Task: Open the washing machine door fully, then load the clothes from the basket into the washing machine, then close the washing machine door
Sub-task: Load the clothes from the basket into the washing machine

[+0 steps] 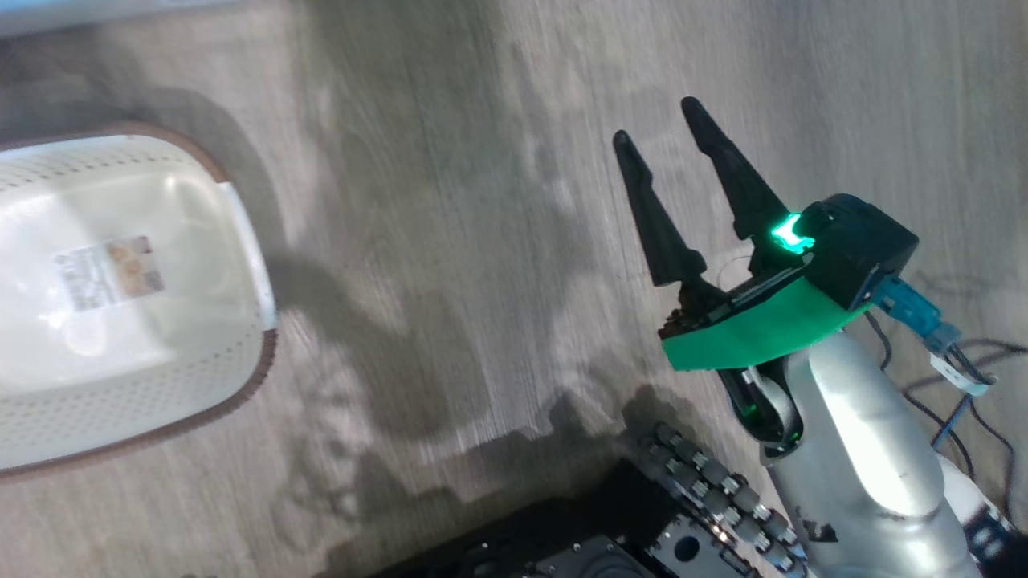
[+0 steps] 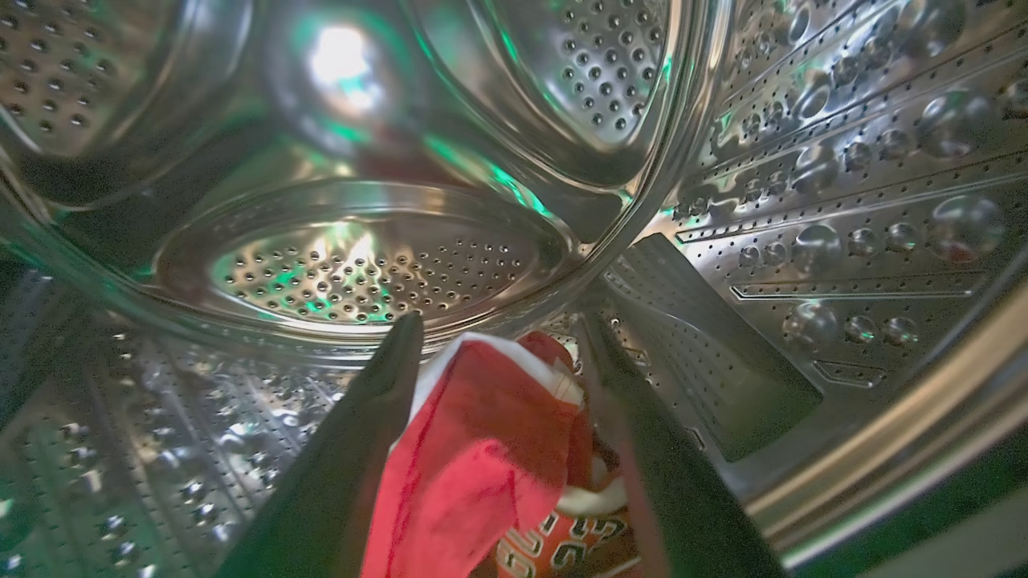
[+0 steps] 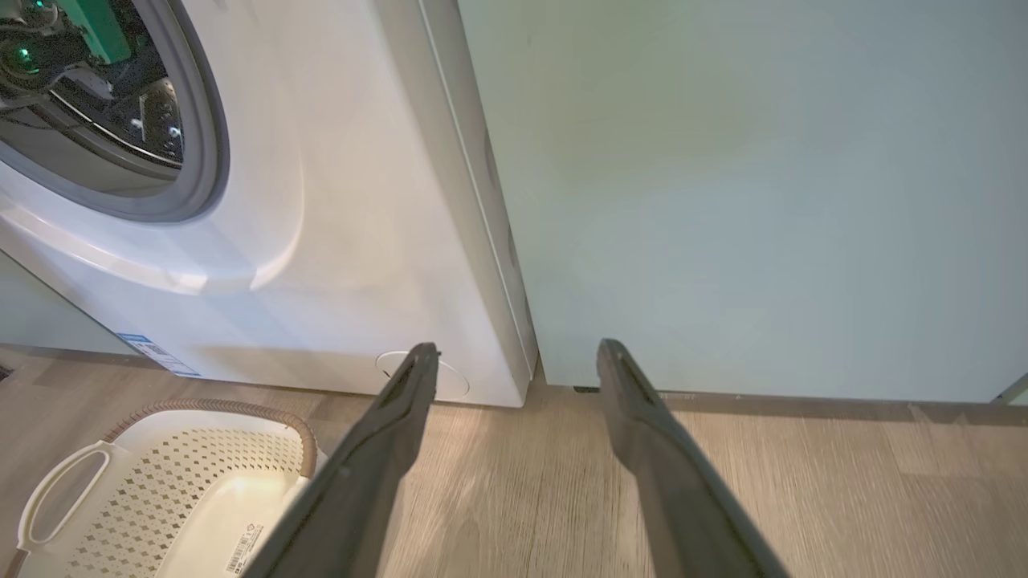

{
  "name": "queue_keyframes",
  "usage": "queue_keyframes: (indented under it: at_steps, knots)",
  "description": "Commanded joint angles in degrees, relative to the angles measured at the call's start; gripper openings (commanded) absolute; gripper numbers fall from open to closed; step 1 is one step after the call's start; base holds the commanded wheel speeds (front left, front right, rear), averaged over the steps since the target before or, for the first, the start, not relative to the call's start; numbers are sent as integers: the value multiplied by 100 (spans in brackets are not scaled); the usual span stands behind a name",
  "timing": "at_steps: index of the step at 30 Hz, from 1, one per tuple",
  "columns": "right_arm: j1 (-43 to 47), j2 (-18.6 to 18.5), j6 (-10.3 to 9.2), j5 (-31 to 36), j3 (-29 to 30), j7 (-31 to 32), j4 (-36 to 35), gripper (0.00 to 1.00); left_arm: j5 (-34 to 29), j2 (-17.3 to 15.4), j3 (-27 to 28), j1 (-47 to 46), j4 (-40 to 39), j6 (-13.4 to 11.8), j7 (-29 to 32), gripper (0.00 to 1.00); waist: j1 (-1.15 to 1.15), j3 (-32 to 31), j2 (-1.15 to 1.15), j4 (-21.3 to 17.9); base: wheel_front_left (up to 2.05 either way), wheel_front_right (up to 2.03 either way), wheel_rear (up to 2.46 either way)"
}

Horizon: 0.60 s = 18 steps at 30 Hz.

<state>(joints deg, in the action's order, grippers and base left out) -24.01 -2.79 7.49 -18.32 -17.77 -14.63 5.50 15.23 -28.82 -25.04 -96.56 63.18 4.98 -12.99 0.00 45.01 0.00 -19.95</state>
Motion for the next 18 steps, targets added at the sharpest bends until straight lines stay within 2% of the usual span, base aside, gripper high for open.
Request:
queue_keyframes:
  at_steps: [1,12,18]
  knots:
    - [206,-9,0,72,-25,-37,-110,100,59,-132,40,14,-81,56,-65,100,0,-229,0,196,0,0,0]
    - [364,-9,0,434,263,-37,60,100,512,249,-36,1007,174,236,-193,100,0,-1183,0,706,0,0,0]
    - [554,-9,0,570,395,-37,161,100,836,464,-16,1968,-170,248,-199,100,0,-1821,0,949,0,0,0]
